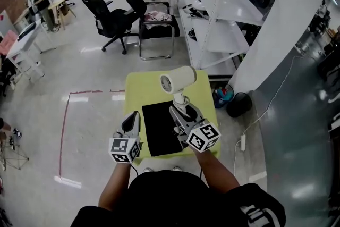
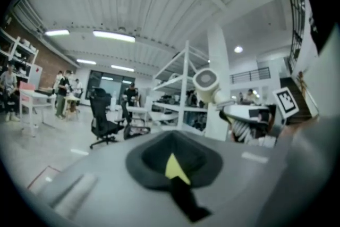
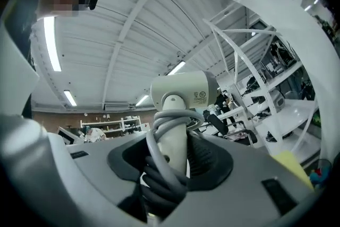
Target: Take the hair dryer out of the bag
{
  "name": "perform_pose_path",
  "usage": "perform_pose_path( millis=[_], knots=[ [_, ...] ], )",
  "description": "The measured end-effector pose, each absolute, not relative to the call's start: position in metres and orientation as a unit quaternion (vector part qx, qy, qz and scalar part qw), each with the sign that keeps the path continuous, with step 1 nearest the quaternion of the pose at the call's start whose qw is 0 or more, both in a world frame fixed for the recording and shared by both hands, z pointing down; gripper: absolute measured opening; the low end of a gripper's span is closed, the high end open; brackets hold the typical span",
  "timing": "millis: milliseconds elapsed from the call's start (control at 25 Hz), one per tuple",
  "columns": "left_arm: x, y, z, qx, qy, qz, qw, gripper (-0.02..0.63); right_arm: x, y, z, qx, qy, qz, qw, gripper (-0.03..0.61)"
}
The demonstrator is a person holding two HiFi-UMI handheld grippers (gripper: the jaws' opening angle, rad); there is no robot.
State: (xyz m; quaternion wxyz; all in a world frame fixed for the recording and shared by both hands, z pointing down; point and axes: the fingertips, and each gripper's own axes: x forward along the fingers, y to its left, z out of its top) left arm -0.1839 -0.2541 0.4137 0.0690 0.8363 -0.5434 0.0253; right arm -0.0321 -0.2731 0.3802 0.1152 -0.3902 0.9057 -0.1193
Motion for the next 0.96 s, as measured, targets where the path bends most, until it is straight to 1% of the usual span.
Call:
perform_pose_path(
  millis=[160,400,960],
  knots=[
    [-0.182,-0.258,0.403,0.839,-0.539,0.017,0.063,0.006,-0.035,-0.274,0.374,-0.402,0.908,-0.078,0.083,0.179],
    [-0.18,-0.259,0.399,0.843,-0.533,0.024,0.058,0.008,-0.037,-0.272,0.372,-0.412,0.907,-0.059,0.065,0.179],
    [-0.185,-0.253,0.415,0.848,-0.524,0.037,0.068,0.008,-0.038,-0.263,0.367,-0.412,0.906,-0.062,0.075,0.179]
  ],
)
